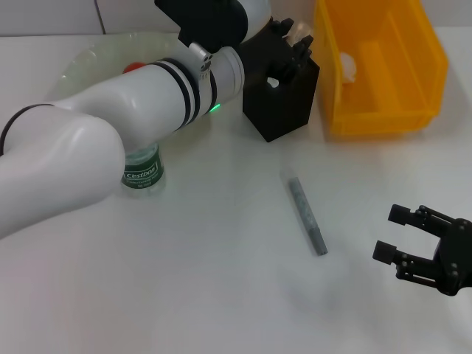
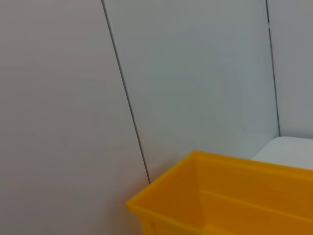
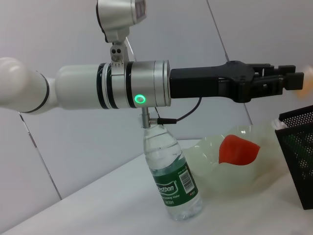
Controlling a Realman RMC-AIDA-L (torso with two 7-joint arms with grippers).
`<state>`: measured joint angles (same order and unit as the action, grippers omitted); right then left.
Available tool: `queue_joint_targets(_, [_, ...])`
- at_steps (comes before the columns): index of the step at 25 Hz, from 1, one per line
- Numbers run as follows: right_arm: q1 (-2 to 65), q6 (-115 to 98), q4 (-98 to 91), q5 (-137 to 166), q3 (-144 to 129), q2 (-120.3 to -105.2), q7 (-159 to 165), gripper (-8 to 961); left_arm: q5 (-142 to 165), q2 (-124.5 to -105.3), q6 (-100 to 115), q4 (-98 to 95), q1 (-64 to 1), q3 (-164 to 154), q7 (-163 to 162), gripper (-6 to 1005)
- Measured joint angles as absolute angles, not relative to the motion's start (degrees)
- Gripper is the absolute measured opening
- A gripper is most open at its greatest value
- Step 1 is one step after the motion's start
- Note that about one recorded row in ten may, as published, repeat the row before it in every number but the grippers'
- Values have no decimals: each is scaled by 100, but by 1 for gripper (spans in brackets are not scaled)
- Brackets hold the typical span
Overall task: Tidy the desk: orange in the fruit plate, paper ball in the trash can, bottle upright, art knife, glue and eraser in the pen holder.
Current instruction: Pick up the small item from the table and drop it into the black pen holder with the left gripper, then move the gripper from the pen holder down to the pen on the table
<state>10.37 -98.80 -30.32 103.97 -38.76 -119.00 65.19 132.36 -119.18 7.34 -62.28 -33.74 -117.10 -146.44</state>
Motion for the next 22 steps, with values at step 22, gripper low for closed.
queue_joint_targets(22, [953, -10050, -3387, 10397, -3740, -11851, 6991, 811, 12374, -11806, 2146, -9698, -1277, -11785, -13140, 639])
